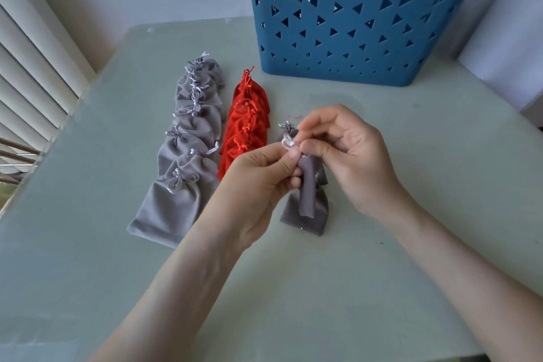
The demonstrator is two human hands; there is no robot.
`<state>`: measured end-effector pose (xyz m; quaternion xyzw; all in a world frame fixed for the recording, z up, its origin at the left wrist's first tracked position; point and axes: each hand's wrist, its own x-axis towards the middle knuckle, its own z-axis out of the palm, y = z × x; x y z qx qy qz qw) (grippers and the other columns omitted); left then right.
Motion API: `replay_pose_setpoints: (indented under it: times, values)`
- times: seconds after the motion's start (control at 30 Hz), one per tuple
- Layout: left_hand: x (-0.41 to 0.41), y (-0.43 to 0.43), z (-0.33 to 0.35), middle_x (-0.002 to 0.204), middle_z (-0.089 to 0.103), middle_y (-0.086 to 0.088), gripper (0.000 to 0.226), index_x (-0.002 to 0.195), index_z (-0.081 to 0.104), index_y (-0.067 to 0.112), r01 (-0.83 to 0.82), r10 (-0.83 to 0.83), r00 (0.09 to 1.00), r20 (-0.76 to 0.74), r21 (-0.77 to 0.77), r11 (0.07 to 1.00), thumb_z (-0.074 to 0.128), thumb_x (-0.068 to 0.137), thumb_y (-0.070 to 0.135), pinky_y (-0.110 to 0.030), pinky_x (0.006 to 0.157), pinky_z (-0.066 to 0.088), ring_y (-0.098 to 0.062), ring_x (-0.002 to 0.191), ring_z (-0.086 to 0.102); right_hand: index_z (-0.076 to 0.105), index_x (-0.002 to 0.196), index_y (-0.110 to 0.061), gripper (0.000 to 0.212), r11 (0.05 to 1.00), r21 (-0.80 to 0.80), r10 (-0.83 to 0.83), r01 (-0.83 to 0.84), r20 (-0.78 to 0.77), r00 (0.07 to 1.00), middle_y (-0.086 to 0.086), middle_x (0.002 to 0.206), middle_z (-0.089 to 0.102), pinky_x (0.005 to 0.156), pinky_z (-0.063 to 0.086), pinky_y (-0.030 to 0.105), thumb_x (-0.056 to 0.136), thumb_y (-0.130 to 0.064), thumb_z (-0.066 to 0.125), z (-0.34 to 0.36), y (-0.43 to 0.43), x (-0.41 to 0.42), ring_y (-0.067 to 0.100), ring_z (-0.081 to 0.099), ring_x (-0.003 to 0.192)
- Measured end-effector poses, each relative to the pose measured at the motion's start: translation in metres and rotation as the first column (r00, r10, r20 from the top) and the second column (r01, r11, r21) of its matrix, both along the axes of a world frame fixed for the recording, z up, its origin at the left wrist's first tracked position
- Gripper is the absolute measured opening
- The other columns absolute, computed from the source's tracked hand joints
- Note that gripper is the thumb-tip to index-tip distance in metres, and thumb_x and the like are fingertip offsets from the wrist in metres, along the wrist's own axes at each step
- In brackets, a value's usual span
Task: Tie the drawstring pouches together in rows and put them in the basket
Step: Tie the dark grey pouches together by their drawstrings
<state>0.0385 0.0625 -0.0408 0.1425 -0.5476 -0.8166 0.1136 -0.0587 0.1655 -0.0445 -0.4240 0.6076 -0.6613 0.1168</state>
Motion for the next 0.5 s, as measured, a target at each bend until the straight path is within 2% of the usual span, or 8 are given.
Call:
replay_pose_setpoints:
  times: [0.1,0.23,0.3,0.4,0.5]
  values:
    - [0.001,0.001,0.000,0.062,0.054,0.000,0.019,0.078,0.062,0.000,-0.014,0.014,1.000,0.028,-0.020,1.000,0.049,0.091,0.006,-0.011,0.056,0.044,-0.004,0.053,0.046,0.059,0.088,-0.018,0.031,1.000,0.006,-0.004,0.004,0.001,1.000,-0.010,0.076,0.068,0.072,0.049,0.014,0.083,0.013,0.060,0.002,0.002,0.000,0.003,0.065,0.075]
    - [0.000,0.003,-0.002,0.062,0.059,0.002,0.019,0.075,0.067,0.008,-0.154,0.168,0.985,0.027,-0.284,0.946,0.057,0.091,0.005,-0.012,0.053,0.042,-0.002,0.051,0.048,0.061,0.085,-0.026,0.027,0.997,0.001,-0.076,0.076,-0.032,0.997,-0.009,0.079,0.069,0.078,0.050,0.026,0.081,0.000,0.066,0.004,0.002,-0.002,0.011,0.064,0.080]
    - [0.000,0.001,-0.002,0.067,0.060,-0.001,0.017,0.076,0.069,0.010,-0.214,0.232,0.973,0.012,-0.349,0.912,0.060,0.090,0.007,-0.016,0.056,0.042,-0.005,0.055,0.049,0.061,0.084,-0.028,0.025,0.994,0.022,-0.105,0.106,-0.020,0.994,-0.011,0.079,0.067,0.078,0.050,0.029,0.081,-0.003,0.065,0.003,0.002,-0.005,0.011,0.062,0.080]
    - [0.000,-0.002,-0.002,0.066,0.059,0.000,0.023,0.071,0.069,0.016,-0.290,0.308,0.951,-0.007,-0.355,0.889,0.060,0.090,0.007,-0.019,0.056,0.042,-0.008,0.057,0.049,0.059,0.085,-0.025,0.024,0.987,0.068,-0.147,0.145,0.028,0.989,-0.013,0.079,0.064,0.075,0.046,0.019,0.084,-0.002,0.063,0.000,0.002,-0.011,0.003,0.058,0.076]
    - [-0.001,-0.003,0.000,0.071,0.063,0.001,0.023,0.074,0.068,0.017,-0.326,0.327,0.944,-0.047,-0.295,0.898,0.059,0.091,0.005,-0.017,0.056,0.045,-0.007,0.058,0.051,0.058,0.086,-0.026,0.023,0.970,0.105,-0.226,0.220,0.052,0.973,-0.012,0.077,0.063,0.076,0.044,0.023,0.086,-0.003,0.064,-0.002,0.002,-0.015,0.001,0.057,0.073]
